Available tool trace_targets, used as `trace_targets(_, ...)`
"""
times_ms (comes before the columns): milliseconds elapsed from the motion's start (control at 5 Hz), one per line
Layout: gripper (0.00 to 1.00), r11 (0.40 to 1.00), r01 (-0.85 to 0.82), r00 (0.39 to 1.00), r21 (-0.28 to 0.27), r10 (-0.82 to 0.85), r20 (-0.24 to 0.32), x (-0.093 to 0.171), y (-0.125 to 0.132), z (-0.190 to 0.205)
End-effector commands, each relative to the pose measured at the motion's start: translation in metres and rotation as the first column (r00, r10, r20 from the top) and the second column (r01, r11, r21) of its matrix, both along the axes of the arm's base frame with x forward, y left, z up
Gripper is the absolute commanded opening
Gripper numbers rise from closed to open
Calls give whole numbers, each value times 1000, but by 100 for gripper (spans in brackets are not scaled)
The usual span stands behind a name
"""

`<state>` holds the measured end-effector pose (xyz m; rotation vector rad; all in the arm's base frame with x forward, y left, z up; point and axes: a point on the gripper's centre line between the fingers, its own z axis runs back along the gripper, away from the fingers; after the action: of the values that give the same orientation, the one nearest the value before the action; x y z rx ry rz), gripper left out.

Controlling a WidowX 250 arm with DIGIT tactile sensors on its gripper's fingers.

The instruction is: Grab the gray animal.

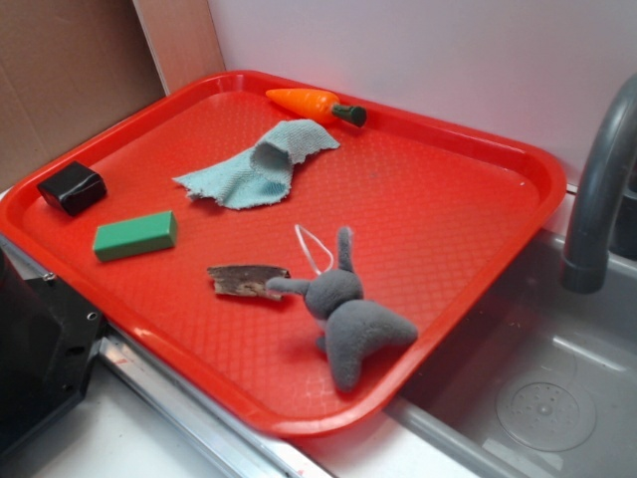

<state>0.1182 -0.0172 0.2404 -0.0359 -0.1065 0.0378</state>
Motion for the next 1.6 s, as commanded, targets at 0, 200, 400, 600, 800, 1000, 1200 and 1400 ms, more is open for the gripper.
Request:
trace_targets(0,100,1000,0,1000,0,0,0,0,0,0)
trace_targets(200,100,976,219,976,-7,-219,20,15,-10,-6)
trace_targets(400,100,891,454,886,9,-452,101,27,-27,-13)
trace_targets(600,100,750,661,743,-25,-650,159,42,-47,-27)
trace_targets(800,100,564,826,556,24,-820,135,41,-62,-36)
trace_targets(1000,100,342,939,334,28,-929,162,45,-77,-48)
trace_targets(1200,100,105,993,94,58,-983,161,42,-86,-63)
trace_targets(1400,100,29,996,18,85,-991,130,46,-96,-85)
